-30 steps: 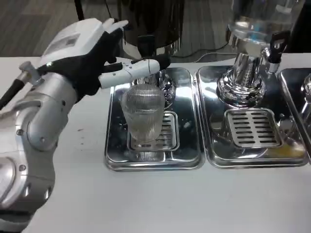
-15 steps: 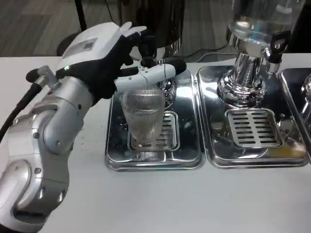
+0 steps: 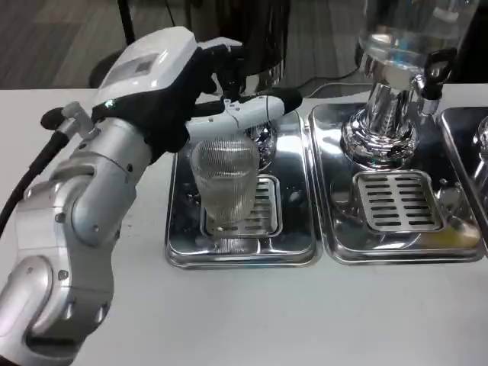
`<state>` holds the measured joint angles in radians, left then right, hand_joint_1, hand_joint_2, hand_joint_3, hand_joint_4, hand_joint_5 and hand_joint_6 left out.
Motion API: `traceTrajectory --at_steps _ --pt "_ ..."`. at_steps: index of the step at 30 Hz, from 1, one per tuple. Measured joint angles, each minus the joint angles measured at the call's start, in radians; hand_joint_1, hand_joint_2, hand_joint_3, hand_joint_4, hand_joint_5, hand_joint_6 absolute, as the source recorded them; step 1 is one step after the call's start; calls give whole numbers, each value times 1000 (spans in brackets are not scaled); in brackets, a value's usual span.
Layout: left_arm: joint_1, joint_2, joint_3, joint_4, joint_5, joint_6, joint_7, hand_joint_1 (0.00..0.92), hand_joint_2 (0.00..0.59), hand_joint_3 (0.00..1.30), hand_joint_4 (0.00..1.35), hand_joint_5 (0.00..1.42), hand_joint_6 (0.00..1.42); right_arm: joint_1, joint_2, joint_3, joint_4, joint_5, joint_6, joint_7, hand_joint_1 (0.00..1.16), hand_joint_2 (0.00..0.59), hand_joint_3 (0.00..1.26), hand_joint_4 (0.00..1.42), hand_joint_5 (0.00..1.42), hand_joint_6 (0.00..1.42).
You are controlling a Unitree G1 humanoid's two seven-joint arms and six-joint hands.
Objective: Grasp the cup under the faucet to collect the drink, then remove the cup.
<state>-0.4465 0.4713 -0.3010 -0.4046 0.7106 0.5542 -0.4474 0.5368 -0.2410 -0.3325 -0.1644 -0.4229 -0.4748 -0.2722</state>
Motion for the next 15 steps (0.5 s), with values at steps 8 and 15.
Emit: traceTrajectory --at_steps 8,15 --pt "5 -3 11 -9 12 -1 1 24 86 330 349 352 481 -5 3 2 0 -1 0 0 653 457 193 216 132 62" --pt "5 -5 13 -8 13 -6 10 24 87 353 403 371 482 -7 4 2 0 -1 0 0 653 457 193 216 132 62"
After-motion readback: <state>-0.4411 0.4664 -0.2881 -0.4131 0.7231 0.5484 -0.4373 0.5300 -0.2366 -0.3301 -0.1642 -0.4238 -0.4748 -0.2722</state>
